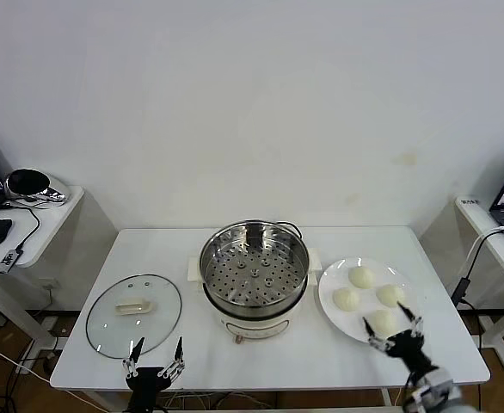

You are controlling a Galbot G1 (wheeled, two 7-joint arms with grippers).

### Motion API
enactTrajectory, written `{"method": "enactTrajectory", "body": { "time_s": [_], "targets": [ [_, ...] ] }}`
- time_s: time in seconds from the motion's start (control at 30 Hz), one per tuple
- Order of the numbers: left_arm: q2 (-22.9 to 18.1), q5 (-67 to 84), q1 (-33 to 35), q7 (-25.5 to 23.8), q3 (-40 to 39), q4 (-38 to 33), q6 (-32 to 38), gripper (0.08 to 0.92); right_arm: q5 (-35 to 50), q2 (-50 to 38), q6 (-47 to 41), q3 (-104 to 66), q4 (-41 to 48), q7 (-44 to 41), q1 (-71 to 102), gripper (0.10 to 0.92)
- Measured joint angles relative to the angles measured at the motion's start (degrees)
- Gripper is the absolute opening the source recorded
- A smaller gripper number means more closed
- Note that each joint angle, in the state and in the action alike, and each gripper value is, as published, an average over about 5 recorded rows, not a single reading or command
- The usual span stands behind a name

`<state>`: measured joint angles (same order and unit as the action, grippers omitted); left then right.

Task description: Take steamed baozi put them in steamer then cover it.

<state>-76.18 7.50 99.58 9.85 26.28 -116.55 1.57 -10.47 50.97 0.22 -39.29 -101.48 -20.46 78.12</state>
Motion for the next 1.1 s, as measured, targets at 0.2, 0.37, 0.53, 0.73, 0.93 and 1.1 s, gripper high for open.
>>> {"method": "enactTrajectory", "body": {
  "time_s": [0.2, 0.37, 0.53, 0.73, 0.93, 1.1],
  "targets": [
    [-0.1, -1.6, 0.1, -0.2, 0.0, -0.3, -0.1, 0.823, -3.8, -8.1, -1.8, 8.4, 5.0, -7.4, -12.1, 0.823],
    [-0.1, -2.8, 0.4, 0.1, -0.1, -1.1, -0.2, 0.823, -5.7, -13.1, -3.6, 22.1, 11.0, -15.6, -27.4, 0.823],
    [0.3, -3.5, 0.3, 0.6, 0.5, -1.3, -0.3, 0.823, -5.9, -15.4, -4.9, 37.7, 17.3, -23.6, -43.1, 0.823],
    [0.5, -3.9, -0.2, 1.0, 1.4, -1.0, -0.3, 0.823, -5.4, -15.3, -5.3, 54.1, 24.4, -31.0, -57.9, 0.823],
    [0.7, -4.2, -0.6, 1.2, 1.9, -1.1, -0.6, 0.823, -4.8, -13.0, -5.4, 65.5, 31.3, -34.7, -66.0, 0.823],
    [0.7, -4.6, -0.3, 1.2, 2.1, -1.4, -0.7, 0.823, -4.8, -10.3, -5.3, 70.0, 36.6, -36.3, -69.3, 0.823]
  ]
}}
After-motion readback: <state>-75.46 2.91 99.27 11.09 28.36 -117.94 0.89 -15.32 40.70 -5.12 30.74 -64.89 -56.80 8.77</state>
